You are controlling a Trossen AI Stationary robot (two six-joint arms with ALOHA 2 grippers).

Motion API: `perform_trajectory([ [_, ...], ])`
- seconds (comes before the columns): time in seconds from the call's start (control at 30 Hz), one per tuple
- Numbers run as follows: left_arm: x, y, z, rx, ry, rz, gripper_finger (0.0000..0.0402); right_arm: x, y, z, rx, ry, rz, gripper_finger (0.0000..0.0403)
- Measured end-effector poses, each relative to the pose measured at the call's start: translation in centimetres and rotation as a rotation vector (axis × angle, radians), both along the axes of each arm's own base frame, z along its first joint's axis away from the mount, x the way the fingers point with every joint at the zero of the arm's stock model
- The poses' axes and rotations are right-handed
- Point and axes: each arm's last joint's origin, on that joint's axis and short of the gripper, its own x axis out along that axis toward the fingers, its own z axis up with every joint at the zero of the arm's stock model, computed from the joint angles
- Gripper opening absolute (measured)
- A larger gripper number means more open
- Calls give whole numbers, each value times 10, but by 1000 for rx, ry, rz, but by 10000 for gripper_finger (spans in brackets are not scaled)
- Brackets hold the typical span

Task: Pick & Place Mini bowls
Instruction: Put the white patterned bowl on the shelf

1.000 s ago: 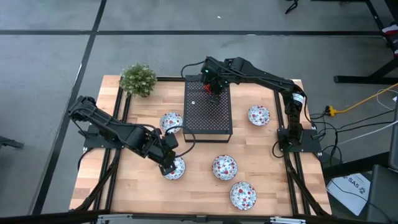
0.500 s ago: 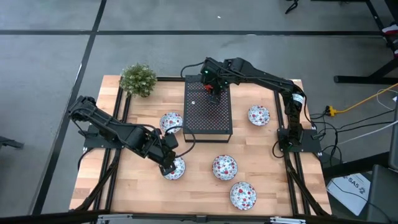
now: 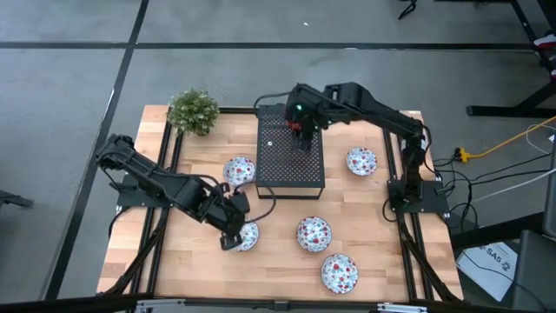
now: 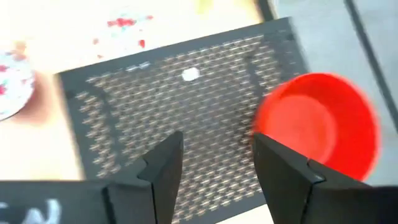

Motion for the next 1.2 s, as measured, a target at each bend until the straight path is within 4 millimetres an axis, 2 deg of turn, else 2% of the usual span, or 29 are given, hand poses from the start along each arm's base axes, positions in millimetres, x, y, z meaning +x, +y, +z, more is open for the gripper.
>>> perform_trajectory([
  [0.2,0,-17,-10,5,54,-154,59,-1,40,-3,59,52,54,190],
  [0.4,0,-33,-22,37,94,-256,59,-3,89,-4,96,65,127,190],
  [0.67,7,-50,-45,92,159,-319,59,-21,175,-4,122,82,314,190],
  [0.87,12,-58,-56,89,170,-335,59,-46,230,-3,12,30,351,190],
  [1.0,16,-67,-60,80,129,-390,62,-61,256,-2,9,-5,349,190],
  [1.2,19,-84,-73,104,111,-500,94,-76,278,-6,35,-44,284,191],
])
